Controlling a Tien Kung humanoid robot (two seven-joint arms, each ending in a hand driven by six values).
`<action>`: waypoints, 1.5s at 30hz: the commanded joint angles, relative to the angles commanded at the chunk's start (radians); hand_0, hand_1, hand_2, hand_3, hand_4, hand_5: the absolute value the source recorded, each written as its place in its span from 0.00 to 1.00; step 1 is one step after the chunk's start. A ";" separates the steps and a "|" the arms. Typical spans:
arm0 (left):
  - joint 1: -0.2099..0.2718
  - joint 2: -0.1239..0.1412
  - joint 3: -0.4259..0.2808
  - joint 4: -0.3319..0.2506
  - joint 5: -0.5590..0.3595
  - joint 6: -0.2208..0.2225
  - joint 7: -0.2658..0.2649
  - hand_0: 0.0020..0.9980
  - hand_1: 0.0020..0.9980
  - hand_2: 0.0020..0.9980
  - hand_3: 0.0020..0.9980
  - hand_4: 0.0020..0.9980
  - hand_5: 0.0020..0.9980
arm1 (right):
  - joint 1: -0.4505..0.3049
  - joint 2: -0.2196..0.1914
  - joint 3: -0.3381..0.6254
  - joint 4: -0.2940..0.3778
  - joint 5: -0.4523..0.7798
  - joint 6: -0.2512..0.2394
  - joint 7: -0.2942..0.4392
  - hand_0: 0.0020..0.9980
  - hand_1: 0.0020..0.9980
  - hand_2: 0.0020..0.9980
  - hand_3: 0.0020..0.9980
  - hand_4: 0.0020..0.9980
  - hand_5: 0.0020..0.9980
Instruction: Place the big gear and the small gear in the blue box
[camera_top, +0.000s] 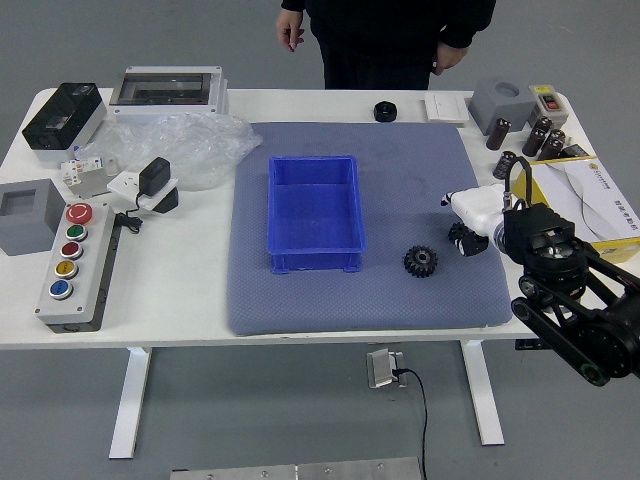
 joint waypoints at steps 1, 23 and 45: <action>0.000 0.000 0.000 0.000 0.000 0.000 0.000 0.84 0.81 0.81 0.80 0.70 0.36 | 0.001 0.001 -0.001 -0.004 0.000 0.000 0.001 0.73 0.70 0.79 0.86 0.57 0.14; -0.003 -0.006 0.005 0.000 -0.008 0.001 -0.001 0.84 0.81 0.81 0.80 0.70 0.36 | 0.010 0.027 0.005 -0.093 0.000 -0.041 0.011 0.69 0.66 0.73 0.76 0.59 0.14; -0.002 -0.005 0.006 0.000 -0.008 0.001 0.000 0.84 0.81 0.81 0.80 0.70 0.36 | -0.003 0.051 0.011 -0.131 0.000 -0.065 0.014 0.56 0.53 0.57 0.62 0.62 0.18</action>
